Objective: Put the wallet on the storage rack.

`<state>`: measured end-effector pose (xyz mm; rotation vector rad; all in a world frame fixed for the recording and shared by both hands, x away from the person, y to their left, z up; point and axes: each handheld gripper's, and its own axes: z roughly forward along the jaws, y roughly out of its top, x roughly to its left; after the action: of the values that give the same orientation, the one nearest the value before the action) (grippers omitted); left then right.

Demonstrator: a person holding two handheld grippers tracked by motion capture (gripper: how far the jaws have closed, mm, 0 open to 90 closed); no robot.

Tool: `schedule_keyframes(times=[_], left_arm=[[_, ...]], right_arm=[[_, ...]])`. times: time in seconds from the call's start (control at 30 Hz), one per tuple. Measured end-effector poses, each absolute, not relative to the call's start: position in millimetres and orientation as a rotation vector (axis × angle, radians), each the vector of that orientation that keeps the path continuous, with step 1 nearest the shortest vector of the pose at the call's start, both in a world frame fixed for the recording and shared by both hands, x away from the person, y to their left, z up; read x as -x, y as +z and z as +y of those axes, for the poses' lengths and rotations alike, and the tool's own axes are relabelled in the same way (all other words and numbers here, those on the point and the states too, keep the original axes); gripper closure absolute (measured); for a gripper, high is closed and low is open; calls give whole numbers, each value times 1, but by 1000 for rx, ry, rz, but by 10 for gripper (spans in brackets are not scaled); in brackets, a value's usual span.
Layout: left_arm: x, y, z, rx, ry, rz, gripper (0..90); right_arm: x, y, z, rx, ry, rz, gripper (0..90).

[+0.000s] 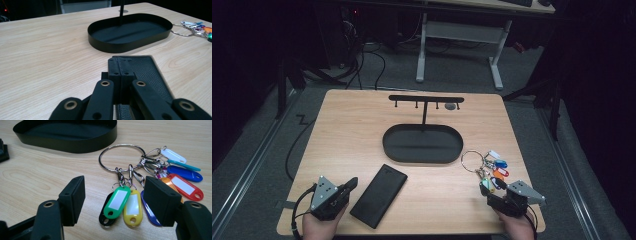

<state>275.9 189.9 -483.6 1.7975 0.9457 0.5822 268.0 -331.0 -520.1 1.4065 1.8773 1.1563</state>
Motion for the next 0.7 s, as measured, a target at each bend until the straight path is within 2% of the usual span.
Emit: schedule_keyframes(times=[0.2, 0.43, 0.47, 0.53, 0.6, 0.7], left_arm=[[-270, -491, 170, -1895, 566, 883, 900], [-245, -511, 118, -2138, 535, 711, 898], [-242, -516, 105, -2195, 557, 668, 704], [-241, -522, 96, -2261, 633, 636, 574], [-238, -525, 90, -2307, 746, 593, 515], [-237, -528, 89, -2327, 802, 596, 471]], right_arm=[[-268, -520, -332, -1406, 1156, 1872, 344], [-267, -520, -333, -1409, 1158, 1868, 344], [-266, -519, -333, -1412, 1160, 1865, 344], [-266, -519, -333, -1409, 1161, 1865, 344], [-267, -519, -333, -1410, 1161, 1868, 344], [-267, -519, -332, -1401, 1160, 1871, 344]])
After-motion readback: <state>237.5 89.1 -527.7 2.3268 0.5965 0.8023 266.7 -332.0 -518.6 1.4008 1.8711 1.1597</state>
